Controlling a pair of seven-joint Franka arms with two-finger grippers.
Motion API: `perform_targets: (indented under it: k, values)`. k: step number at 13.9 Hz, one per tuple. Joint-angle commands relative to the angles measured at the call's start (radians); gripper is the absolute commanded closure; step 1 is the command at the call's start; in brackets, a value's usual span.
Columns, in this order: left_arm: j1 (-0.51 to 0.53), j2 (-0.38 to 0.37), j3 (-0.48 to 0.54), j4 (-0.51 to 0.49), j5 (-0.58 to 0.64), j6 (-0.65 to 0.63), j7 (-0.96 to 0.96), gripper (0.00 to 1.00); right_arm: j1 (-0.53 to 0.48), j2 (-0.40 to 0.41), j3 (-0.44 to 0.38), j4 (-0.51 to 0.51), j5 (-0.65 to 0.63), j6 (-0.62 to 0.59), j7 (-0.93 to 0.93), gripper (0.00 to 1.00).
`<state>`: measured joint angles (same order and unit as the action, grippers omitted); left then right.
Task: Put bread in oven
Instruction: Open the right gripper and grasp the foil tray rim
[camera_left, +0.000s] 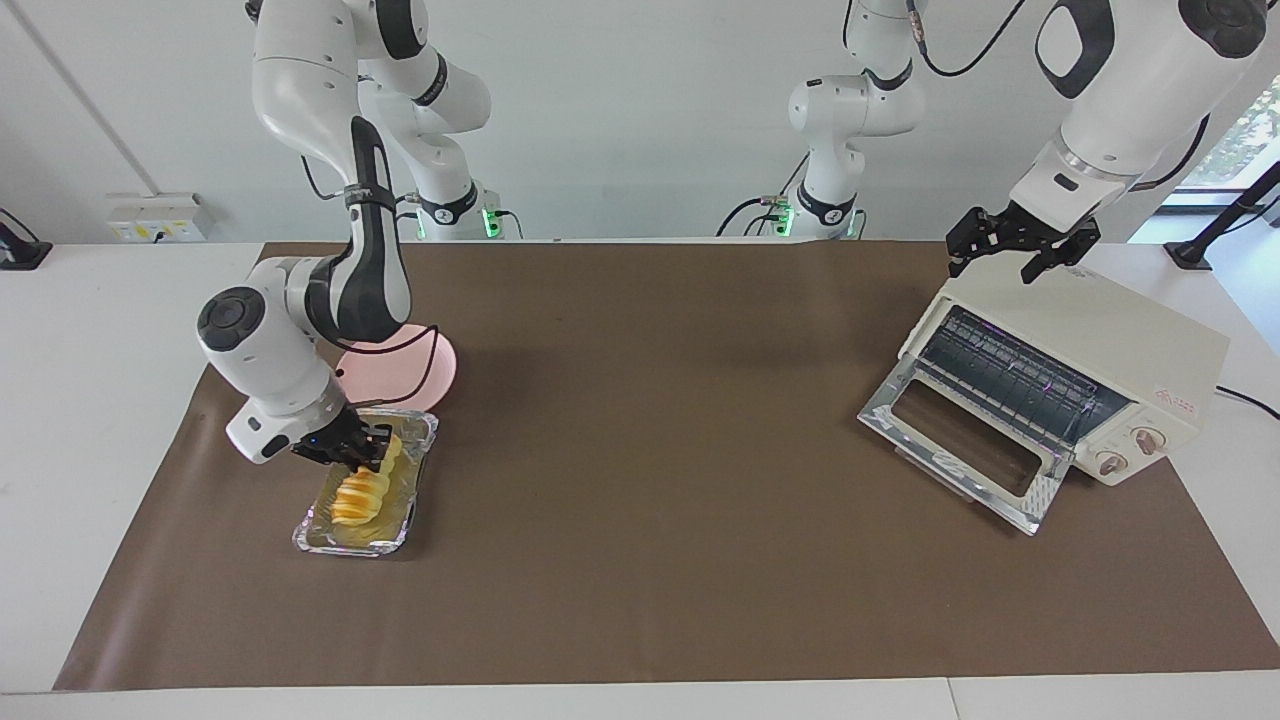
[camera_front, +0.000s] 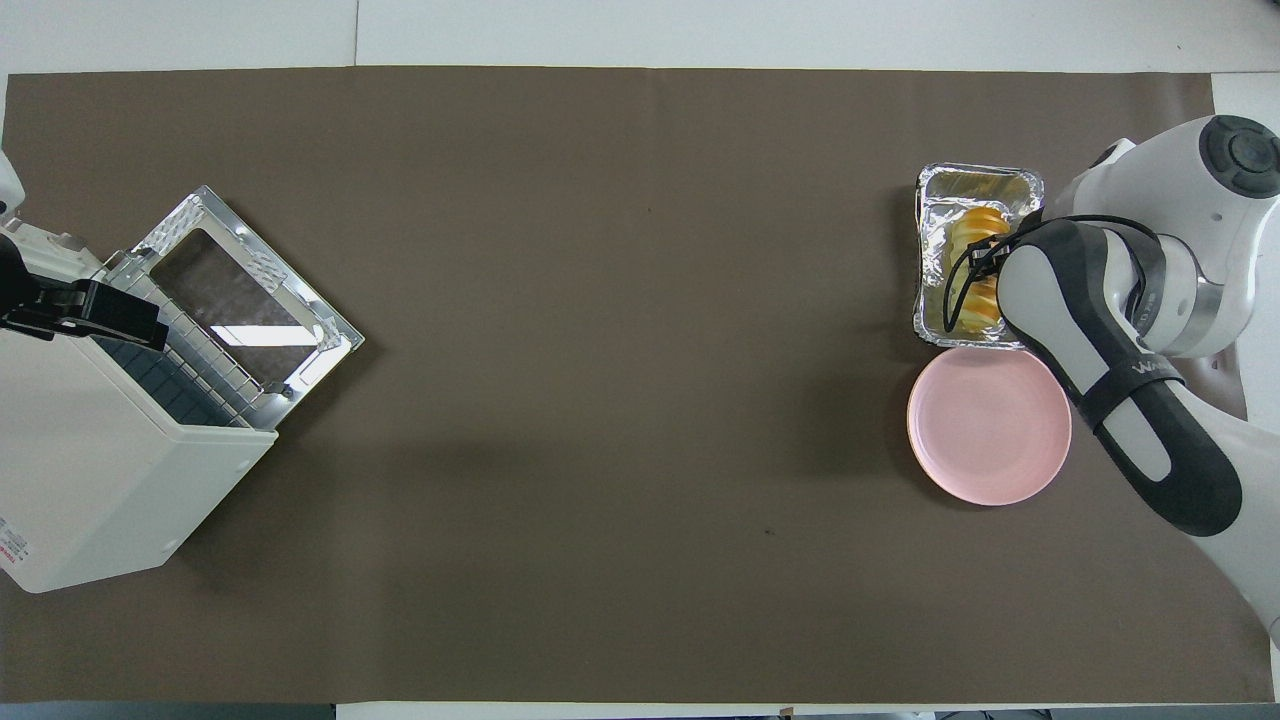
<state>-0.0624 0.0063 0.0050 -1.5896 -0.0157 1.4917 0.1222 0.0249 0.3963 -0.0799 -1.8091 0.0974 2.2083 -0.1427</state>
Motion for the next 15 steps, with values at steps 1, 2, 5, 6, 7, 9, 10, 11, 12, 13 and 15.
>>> perform_targets:
  k: [1, 2, 5, 6, 7, 9, 10, 11, 12, 13, 15]
  values:
    - [0.015, -0.026, -0.011, -0.03, 0.007, 0.016, 0.014, 0.0, 0.001, -0.019, 0.005, -0.015, 0.018, -0.001, -0.02, 0.0]
    - [0.013, -0.026, -0.011, -0.03, 0.007, 0.016, 0.014, 0.0, -0.002, -0.02, 0.005, 0.003, 0.016, -0.027, -0.021, 0.0]
    - [0.013, -0.026, -0.011, -0.03, 0.007, 0.016, 0.014, 0.0, -0.026, -0.014, 0.003, 0.118, 0.013, -0.136, -0.029, 0.0]
    - [0.015, -0.026, -0.011, -0.03, 0.007, 0.016, 0.014, 0.0, -0.037, -0.011, 0.002, 0.129, 0.013, -0.131, -0.041, 0.0]
    - [0.013, -0.026, -0.011, -0.03, 0.007, 0.016, 0.014, 0.0, -0.052, -0.005, 0.002, 0.131, 0.013, -0.122, -0.061, 0.0]
    - [0.013, -0.026, -0.011, -0.03, 0.007, 0.016, 0.014, 0.0, -0.069, -0.005, 0.002, 0.126, 0.015, -0.114, -0.089, 0.0]
    - [0.013, -0.026, -0.011, -0.029, 0.007, 0.016, 0.014, 0.0, -0.083, -0.001, 0.002, 0.119, 0.015, -0.11, -0.089, 0.0]
    - [0.013, -0.026, -0.011, -0.03, 0.007, 0.016, 0.014, 0.0, -0.089, 0.003, 0.002, 0.103, 0.015, -0.089, -0.089, 0.0]
    - [0.015, -0.026, -0.011, -0.03, 0.007, 0.016, 0.014, 0.0, -0.088, -0.002, 0.002, 0.071, 0.015, -0.06, -0.089, 0.0]
    - [0.013, -0.026, -0.011, -0.029, 0.007, 0.016, 0.014, 0.0, -0.088, -0.005, 0.002, 0.048, 0.015, -0.035, -0.087, 0.0]
    - [0.013, -0.026, -0.011, -0.03, 0.007, 0.016, 0.014, 0.0, -0.085, -0.01, 0.002, 0.022, 0.016, -0.022, -0.08, 0.02]
